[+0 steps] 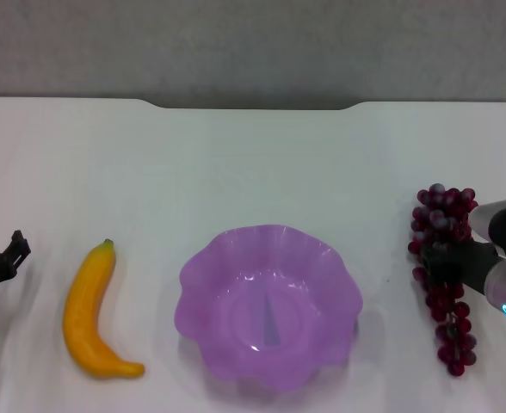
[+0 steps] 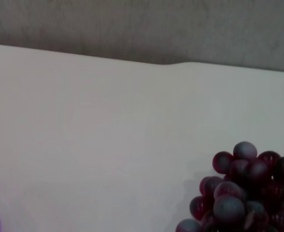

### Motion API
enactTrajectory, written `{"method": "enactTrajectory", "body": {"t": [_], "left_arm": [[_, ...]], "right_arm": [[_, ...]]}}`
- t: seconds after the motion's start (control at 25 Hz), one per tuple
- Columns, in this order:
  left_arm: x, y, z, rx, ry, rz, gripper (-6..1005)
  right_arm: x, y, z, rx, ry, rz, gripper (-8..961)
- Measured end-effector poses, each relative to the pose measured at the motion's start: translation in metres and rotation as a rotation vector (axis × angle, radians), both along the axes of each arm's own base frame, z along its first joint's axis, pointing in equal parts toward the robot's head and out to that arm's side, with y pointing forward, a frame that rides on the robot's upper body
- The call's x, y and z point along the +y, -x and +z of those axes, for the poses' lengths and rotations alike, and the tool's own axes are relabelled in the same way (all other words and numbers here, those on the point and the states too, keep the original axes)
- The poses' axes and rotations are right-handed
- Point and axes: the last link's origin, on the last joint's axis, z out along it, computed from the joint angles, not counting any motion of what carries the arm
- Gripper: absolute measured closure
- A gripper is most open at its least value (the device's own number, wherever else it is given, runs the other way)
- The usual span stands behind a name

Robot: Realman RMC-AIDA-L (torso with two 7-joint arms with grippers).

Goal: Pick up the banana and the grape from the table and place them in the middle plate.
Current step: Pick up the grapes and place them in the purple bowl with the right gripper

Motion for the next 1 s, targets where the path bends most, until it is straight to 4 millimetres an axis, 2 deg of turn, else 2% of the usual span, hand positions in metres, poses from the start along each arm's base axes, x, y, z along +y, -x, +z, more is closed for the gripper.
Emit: {"method": "enactTrajectory", "body": {"t": [0.32, 1.0], "left_arm": [[-0.001, 0.001, 0.0, -0.001, -0.002, 0.003, 105], [-0.002, 0.002, 0.0, -0.001, -0.003, 0.009, 105]], "right_arm": [[-0.005, 0.0, 0.002, -0.011, -0.065, 0.058, 625], [-0.029, 0.009, 0.007, -0.028, -0.237, 0.247, 661]]}}
